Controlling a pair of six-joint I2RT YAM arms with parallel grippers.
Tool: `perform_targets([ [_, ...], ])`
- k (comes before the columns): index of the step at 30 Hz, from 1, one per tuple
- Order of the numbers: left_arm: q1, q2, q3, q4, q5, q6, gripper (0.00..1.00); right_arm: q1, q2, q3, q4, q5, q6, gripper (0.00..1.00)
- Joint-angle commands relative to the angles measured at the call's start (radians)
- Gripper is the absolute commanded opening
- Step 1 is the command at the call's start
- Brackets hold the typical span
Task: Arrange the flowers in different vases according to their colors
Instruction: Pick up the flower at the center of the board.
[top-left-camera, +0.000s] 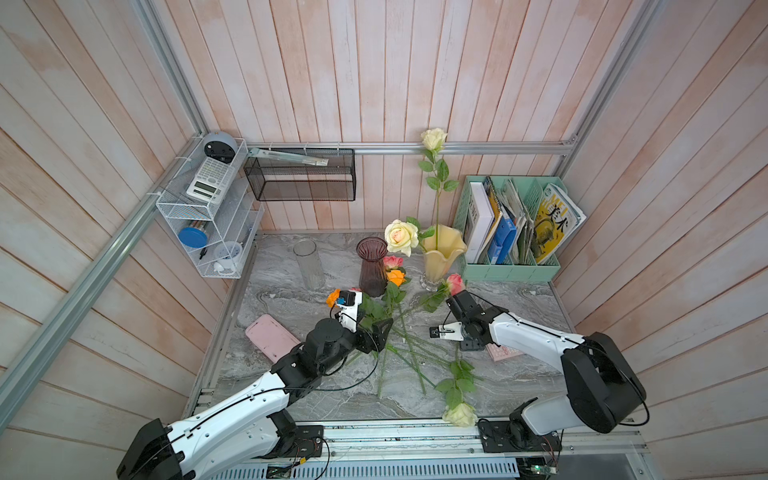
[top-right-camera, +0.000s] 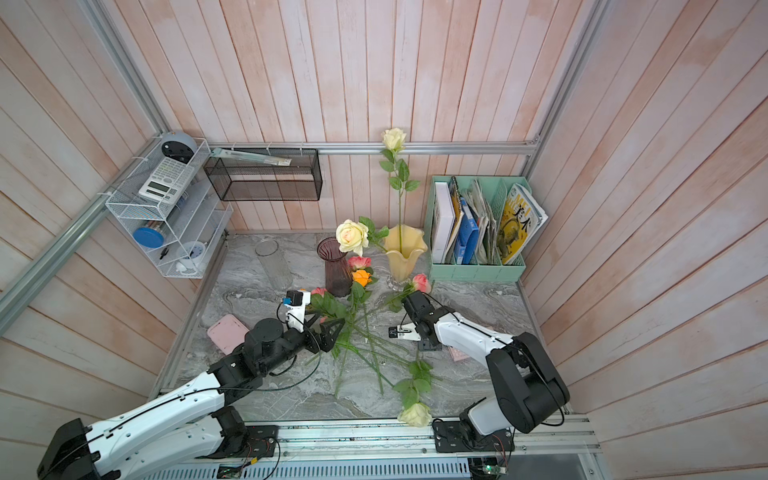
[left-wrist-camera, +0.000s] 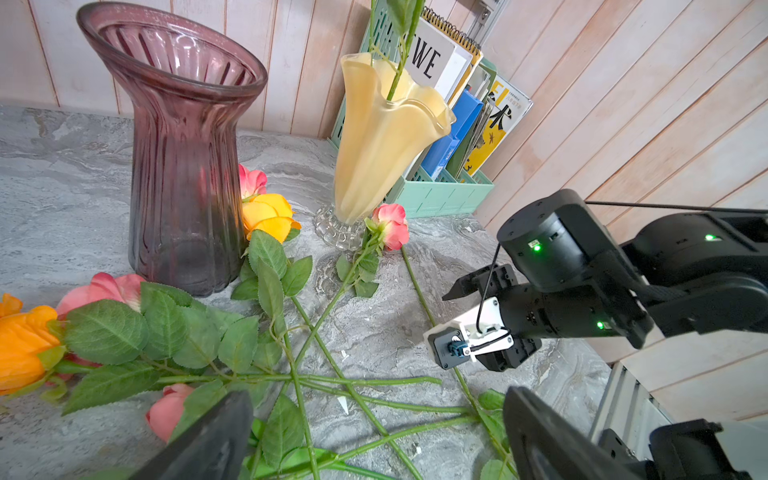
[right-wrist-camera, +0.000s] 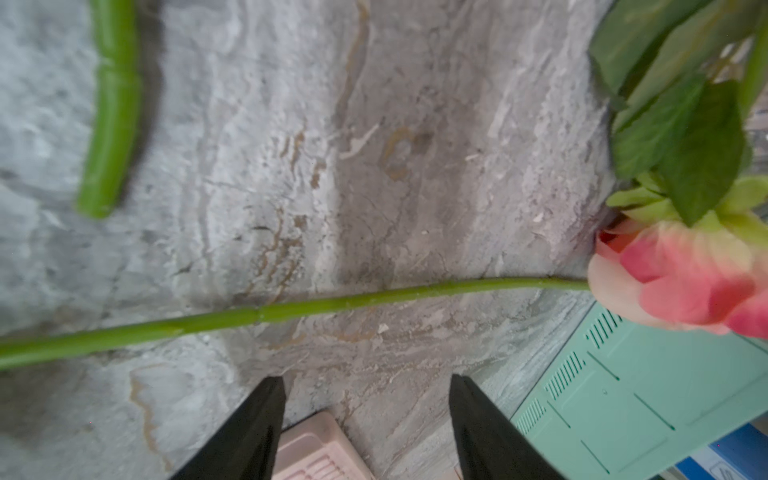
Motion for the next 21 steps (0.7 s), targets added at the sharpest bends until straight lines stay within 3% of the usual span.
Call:
perform_targets([
  [1,0.007,-0.009,-0.013,-0.017,-0.005,-0.007,1.0,-0.006,0.015,0.028,-0.01,-0.081,-0.088,0.69],
  [10,0.007,-0.028,-0.035,-0.027,-0.012,-0.027,1.0,0.06,0.089,0.094,-0.062,-0.154,-0.068,0.67],
  [13,0.007,-0.045,-0.035,-0.046,-0.017,-0.031,1.0,0.064,0.115,0.117,-0.06,-0.111,-0.052,0.65],
  [21,0.006,-0.069,-0.045,-0.049,-0.014,-0.04,1.0,0.003,-0.012,0.083,-0.109,-0.117,-0.04,0.66],
])
